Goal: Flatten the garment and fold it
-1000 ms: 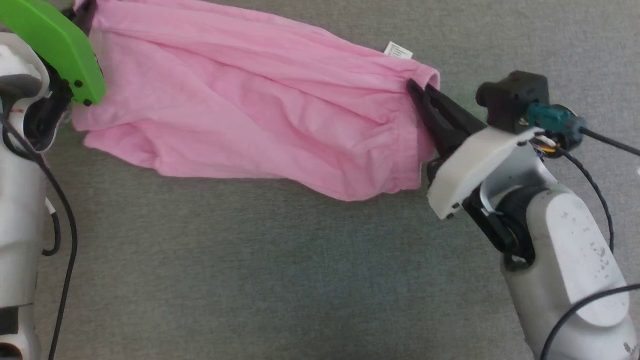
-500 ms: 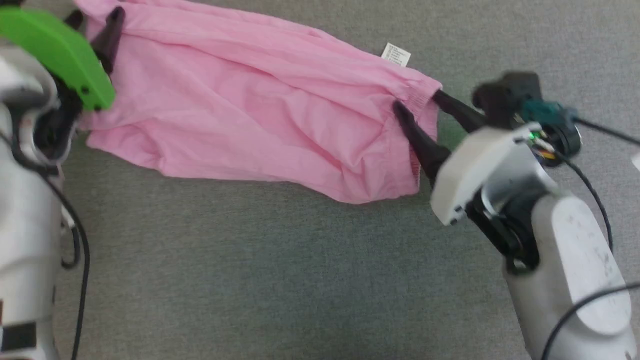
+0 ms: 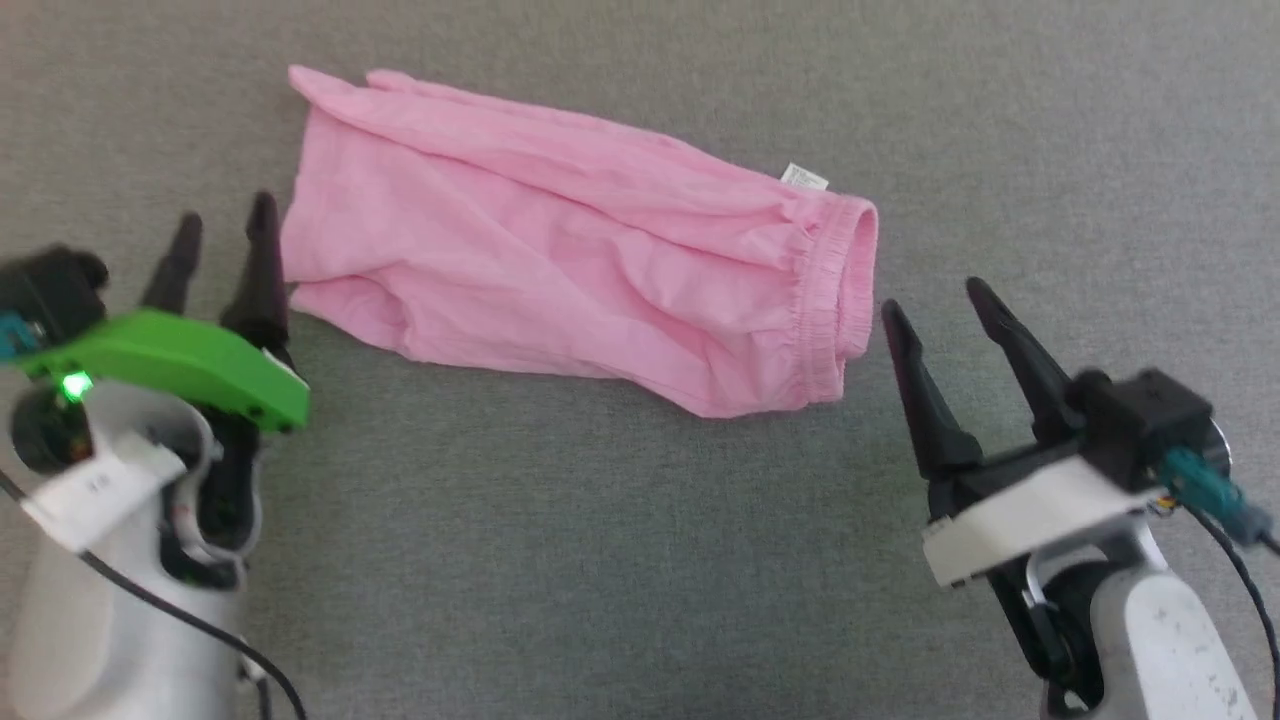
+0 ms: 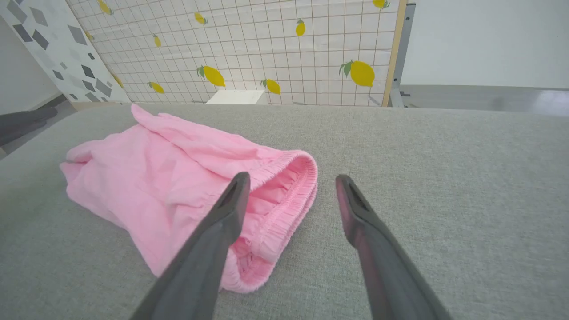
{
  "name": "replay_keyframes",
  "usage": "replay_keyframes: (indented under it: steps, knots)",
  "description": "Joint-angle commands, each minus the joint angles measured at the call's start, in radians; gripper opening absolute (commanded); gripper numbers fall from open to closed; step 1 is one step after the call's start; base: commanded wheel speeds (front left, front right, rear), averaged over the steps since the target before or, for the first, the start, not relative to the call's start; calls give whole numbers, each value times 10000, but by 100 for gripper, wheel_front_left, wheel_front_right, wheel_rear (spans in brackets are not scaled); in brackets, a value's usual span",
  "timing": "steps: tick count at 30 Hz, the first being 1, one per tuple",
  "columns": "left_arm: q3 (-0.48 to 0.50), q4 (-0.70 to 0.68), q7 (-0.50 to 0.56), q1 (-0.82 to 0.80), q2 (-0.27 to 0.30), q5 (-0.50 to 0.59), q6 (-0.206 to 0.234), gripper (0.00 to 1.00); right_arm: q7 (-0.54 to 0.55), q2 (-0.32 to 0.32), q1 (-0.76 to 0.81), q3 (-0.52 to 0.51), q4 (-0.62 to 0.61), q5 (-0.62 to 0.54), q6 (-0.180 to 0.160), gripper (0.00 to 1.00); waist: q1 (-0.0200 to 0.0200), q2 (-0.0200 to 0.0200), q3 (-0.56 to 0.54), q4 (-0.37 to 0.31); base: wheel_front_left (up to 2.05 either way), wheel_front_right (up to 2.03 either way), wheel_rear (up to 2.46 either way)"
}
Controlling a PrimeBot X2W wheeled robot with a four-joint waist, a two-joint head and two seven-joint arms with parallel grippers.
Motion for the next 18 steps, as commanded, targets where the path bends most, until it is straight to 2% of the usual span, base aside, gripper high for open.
replay_keyframes:
  steps: [1, 6, 18]
  knots:
    - [39, -58, -203, 232, -153, -97, 125, 100, -338, 21, 214, -47, 5, -125, -13, 100, 0, 0, -308, 146, 0, 0, 0]
    - [-186, 262, -363, 498, -302, 196, 357, 100, -981, 23, 542, -9, 174, -316, -13, 100, 0, 0, -381, 76, 0, 0, 0]
    - [-853, 2267, 428, -282, -195, 755, 730, 100, -1216, 25, 440, 277, 308, -146, -13, 100, 0, 0, -176, -291, 0, 0, 0]
